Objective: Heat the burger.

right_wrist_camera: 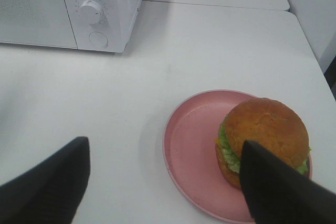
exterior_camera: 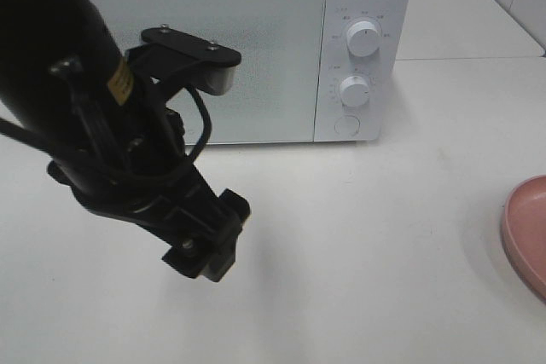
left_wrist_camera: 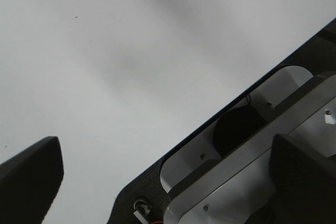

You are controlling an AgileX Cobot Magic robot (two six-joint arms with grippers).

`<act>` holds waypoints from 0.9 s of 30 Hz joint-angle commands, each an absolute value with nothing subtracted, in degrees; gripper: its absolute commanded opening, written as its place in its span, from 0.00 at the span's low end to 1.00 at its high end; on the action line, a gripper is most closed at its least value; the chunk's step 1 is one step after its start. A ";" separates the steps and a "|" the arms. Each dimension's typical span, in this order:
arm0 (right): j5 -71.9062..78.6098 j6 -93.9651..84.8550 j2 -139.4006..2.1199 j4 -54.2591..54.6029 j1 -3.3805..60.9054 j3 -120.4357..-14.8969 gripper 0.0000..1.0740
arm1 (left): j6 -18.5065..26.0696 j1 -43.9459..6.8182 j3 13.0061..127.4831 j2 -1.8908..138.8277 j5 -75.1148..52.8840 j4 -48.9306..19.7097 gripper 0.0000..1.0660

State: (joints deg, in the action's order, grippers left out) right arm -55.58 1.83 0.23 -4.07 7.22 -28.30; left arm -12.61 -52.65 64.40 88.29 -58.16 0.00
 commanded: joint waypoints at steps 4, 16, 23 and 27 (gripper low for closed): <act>-55.06 1.95 1.72 -4.13 7.05 -28.25 0.71 | -14.04 -47.61 64.80 82.96 -63.25 1.09 0.94; -55.06 1.95 1.72 -4.13 7.05 -28.25 0.71 | -6.65 -19.25 64.74 65.03 -70.42 -0.52 0.94; -55.06 1.95 1.72 -4.13 7.05 -28.25 0.71 | -3.84 -8.37 64.29 55.86 -75.00 -0.92 0.94; -55.06 1.95 1.72 -4.13 7.05 -28.25 0.71 | -3.50 -7.73 62.11 51.22 -75.00 -0.80 0.94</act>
